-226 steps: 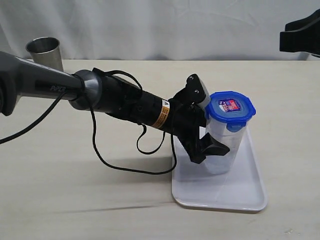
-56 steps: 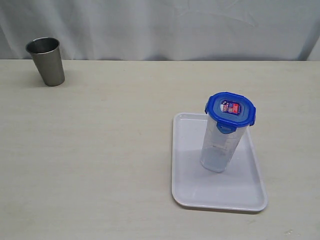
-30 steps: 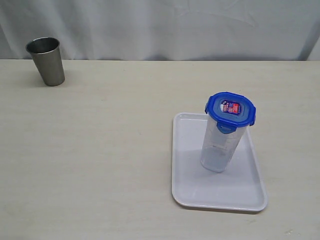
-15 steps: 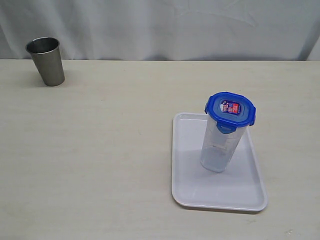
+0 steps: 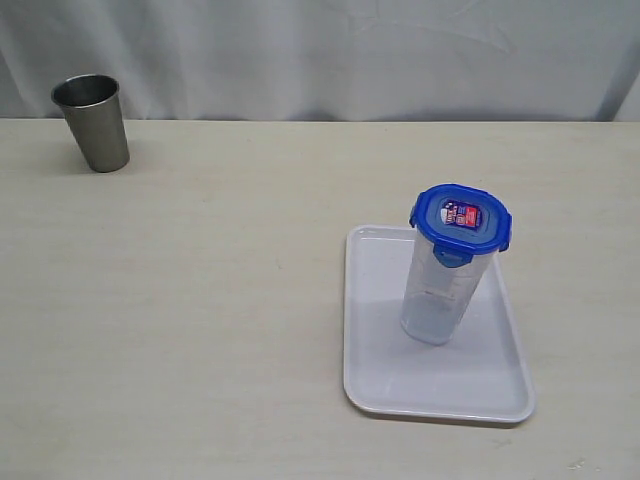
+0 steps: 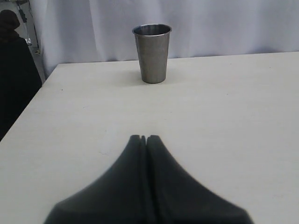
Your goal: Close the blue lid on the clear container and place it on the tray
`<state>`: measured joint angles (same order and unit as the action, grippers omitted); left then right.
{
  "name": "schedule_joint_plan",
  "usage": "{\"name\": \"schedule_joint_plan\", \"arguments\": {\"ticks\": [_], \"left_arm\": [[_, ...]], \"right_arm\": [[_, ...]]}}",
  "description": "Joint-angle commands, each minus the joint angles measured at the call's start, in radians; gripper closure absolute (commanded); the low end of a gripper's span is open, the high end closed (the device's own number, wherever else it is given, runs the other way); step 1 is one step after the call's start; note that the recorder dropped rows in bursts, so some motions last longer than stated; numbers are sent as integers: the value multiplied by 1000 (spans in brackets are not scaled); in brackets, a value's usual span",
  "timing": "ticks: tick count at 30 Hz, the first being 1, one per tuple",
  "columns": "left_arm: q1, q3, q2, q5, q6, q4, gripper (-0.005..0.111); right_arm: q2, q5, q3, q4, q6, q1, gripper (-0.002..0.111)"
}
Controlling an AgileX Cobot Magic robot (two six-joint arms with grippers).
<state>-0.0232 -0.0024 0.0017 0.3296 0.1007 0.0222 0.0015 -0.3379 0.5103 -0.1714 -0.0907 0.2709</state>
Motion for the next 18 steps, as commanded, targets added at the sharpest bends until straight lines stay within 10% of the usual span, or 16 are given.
{"name": "schedule_joint_plan", "arguments": {"ticks": [1, 18], "left_arm": [[-4, 2, -2, -7, 1, 8, 107], [-4, 2, -2, -7, 1, 8, 107]], "right_arm": [[-2, 3, -4, 8, -17, -1, 104], [-2, 243, -421, 56, -28, -290, 104]]}}
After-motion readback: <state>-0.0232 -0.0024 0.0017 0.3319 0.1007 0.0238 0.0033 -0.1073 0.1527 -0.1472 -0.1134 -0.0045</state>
